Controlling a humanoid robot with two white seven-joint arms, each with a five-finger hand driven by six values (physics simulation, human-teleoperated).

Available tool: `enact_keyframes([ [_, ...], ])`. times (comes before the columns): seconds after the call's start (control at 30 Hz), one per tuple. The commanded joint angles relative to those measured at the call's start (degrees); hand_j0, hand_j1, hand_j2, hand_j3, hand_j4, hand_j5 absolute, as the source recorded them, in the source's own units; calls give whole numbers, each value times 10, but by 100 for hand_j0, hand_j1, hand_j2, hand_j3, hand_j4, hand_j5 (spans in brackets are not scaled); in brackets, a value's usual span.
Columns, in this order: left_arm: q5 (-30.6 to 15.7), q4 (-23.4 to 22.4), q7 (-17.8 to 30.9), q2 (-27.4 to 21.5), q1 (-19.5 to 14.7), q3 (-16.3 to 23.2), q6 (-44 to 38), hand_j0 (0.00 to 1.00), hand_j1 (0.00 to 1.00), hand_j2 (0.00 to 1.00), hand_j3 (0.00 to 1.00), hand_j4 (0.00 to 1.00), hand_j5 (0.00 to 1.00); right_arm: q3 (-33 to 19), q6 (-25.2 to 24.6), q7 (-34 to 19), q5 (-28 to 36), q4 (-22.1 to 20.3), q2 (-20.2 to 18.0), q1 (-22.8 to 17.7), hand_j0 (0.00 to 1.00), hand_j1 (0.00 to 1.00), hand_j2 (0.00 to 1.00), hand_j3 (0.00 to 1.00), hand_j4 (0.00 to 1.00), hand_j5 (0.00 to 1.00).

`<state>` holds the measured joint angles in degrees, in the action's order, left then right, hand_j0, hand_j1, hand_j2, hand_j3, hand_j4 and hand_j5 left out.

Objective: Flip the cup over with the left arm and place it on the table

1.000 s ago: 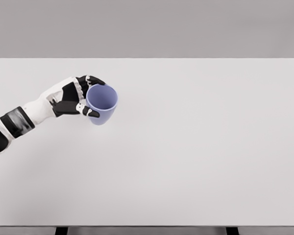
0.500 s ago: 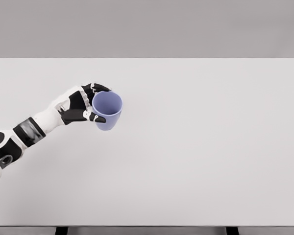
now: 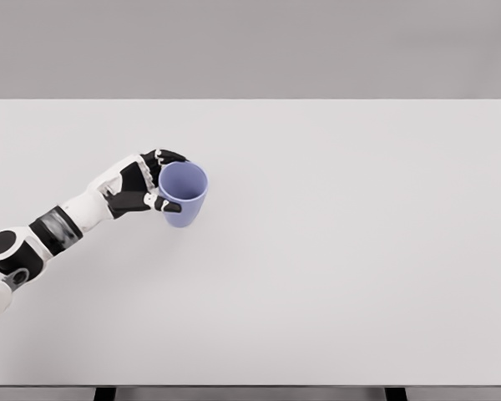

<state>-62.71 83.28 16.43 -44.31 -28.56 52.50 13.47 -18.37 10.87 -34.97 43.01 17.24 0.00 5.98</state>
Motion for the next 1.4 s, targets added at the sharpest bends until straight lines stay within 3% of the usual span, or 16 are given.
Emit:
enact_keyframes([
  [0.0,-2,0,0,2,0,-2,1,65,65,65,65,65,65,0,0,0,0,0,0,0,100,100,100,100,100,100],
  [0.13,-1,1,0,1,0,0,1,88,88,88,88,88,88,0,0,0,0,0,0,0,100,100,100,100,100,100],
  [0.4,-1,1,0,-2,3,0,0,94,94,94,94,94,94,0,0,0,0,0,0,0,100,100,100,100,100,100],
  [0.47,-1,1,0,-2,4,1,0,100,100,100,100,100,100,0,0,0,0,0,0,0,100,100,100,100,100,100],
  [0.97,0,0,0,-9,5,-4,1,100,100,100,100,100,100,0,0,0,0,0,0,0,100,100,100,100,100,100],
  [1.17,0,1,0,-44,-3,-9,5,100,100,100,100,100,100,0,0,0,0,0,0,0,100,100,100,100,100,100],
  [1.23,-1,5,4,-54,4,-28,6,100,100,100,100,100,100,0,0,0,0,0,0,0,100,100,100,100,100,100],
  [1.3,-1,28,19,-90,-2,-35,9,100,100,100,100,100,100,0,0,0,0,0,0,0,100,100,100,100,100,100],
  [1.37,-1,45,81,-111,3,-74,9,100,100,100,100,100,100,0,0,0,0,0,0,0,100,100,100,100,100,100],
])
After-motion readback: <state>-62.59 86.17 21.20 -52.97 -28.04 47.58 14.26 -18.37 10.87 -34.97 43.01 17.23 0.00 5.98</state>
